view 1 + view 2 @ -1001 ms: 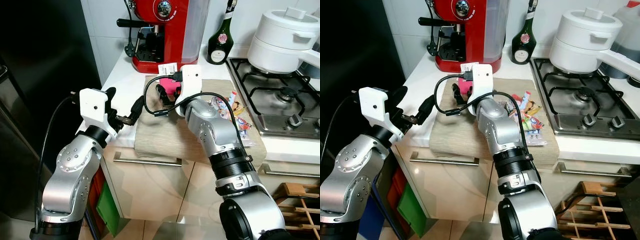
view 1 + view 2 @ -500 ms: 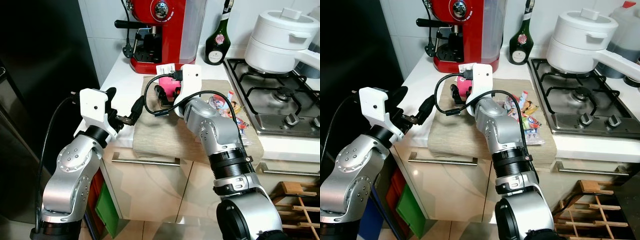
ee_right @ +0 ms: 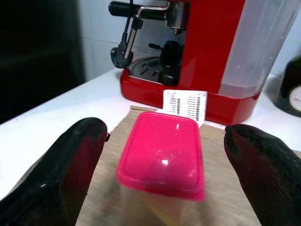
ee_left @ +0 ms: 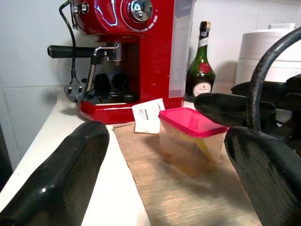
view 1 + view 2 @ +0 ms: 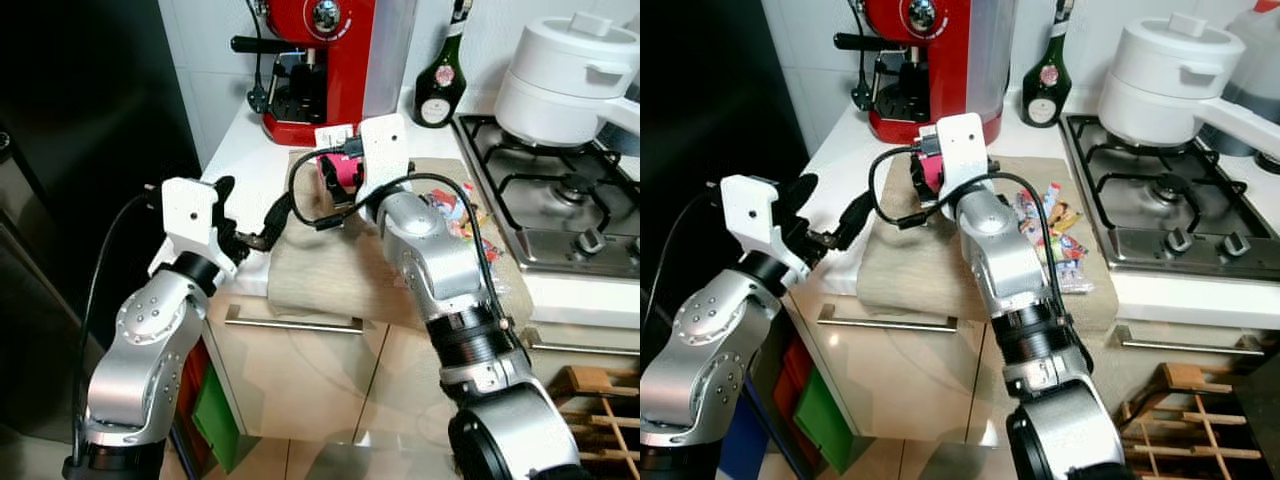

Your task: Restocking fridge

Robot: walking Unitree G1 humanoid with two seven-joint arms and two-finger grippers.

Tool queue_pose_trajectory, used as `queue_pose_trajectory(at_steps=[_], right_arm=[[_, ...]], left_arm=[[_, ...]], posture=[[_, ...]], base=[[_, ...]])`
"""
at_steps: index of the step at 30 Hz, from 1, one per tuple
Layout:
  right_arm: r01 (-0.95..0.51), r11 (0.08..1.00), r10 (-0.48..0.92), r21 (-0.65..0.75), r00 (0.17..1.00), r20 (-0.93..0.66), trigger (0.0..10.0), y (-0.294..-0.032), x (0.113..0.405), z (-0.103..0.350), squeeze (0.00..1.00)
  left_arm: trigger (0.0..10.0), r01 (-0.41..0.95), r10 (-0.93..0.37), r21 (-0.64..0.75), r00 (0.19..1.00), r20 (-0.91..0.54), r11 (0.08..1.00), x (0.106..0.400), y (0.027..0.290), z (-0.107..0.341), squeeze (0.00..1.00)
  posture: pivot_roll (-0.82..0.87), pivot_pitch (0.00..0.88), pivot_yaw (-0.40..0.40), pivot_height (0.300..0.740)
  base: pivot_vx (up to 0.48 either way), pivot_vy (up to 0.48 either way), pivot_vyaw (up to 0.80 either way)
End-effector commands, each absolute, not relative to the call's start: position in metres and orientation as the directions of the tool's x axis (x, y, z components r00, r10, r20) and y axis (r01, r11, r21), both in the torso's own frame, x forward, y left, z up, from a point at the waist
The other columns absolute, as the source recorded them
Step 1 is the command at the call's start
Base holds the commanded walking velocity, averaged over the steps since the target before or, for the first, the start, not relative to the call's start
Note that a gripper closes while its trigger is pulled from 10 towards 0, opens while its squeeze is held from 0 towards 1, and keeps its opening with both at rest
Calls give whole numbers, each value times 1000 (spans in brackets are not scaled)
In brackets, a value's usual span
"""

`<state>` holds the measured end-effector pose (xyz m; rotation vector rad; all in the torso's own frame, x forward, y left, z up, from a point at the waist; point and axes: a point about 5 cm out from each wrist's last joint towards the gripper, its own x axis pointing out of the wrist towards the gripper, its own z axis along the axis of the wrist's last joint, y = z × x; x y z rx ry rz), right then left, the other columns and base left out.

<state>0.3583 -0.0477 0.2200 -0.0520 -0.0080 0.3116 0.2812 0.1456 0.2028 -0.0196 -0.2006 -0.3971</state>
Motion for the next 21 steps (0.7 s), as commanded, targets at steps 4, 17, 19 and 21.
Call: queue_pose_trajectory(at_steps=[4,17,19,21], right_arm=[[-304,953,304,6,952,-13,10000,-50,352,217,0],[-316,944,326,98,938,-117,10000,-48,348,203,0],[-324,942,334,90,932,-140,10000,-48,350,199,0],[-331,939,342,94,927,-153,10000,-47,351,197,0]], left_arm=[[10000,417,-414,25,891,184,909,282,144,202,0],[10000,428,-425,25,885,189,903,284,142,202,0],[10000,429,-425,23,885,191,903,284,140,202,0],[10000,429,-425,22,884,193,903,284,140,202,0]], posture=[[-45,0,17,740],[-52,0,19,740],[-52,0,15,740],[-51,0,14,740]], base=[[0,0,0],[0,0,0],[0,0,0],[0,0,0]])
